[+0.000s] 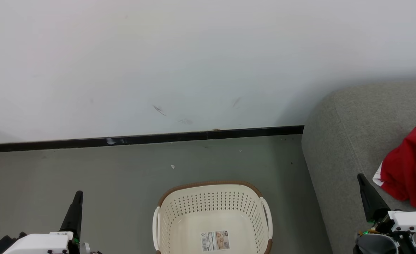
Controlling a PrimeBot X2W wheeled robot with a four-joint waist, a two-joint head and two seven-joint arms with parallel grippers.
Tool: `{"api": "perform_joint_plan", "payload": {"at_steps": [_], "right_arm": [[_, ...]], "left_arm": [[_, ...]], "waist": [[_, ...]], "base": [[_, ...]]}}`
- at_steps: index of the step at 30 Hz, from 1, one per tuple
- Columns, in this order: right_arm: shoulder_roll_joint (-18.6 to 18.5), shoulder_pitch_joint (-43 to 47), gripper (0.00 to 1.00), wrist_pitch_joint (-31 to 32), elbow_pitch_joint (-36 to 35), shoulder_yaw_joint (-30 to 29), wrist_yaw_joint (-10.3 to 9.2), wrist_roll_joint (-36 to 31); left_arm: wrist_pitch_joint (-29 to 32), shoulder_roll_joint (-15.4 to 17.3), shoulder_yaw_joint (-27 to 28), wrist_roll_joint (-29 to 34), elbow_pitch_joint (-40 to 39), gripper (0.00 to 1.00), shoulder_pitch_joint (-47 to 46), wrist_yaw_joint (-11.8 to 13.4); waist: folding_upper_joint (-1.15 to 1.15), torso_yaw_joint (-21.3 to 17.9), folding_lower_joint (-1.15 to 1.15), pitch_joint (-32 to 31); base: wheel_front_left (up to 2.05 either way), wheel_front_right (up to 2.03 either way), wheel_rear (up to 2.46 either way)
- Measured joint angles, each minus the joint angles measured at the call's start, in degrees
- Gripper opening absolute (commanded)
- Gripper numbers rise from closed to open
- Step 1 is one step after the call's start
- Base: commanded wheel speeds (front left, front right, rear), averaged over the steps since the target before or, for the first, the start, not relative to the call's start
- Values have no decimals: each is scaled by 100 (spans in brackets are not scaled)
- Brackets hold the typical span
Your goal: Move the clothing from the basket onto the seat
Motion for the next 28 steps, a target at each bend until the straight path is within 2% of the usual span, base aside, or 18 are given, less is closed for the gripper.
{"api": "perform_joint_plan", "payload": {"at_steps": [28], "right_arm": [[-5, 0, 0, 0, 0, 4, 1, 0]], "left_arm": [[0, -1, 2, 0, 13, 0, -1, 0]], "waist": [[0, 0, 0, 0]], "base": [[0, 0, 0]]}}
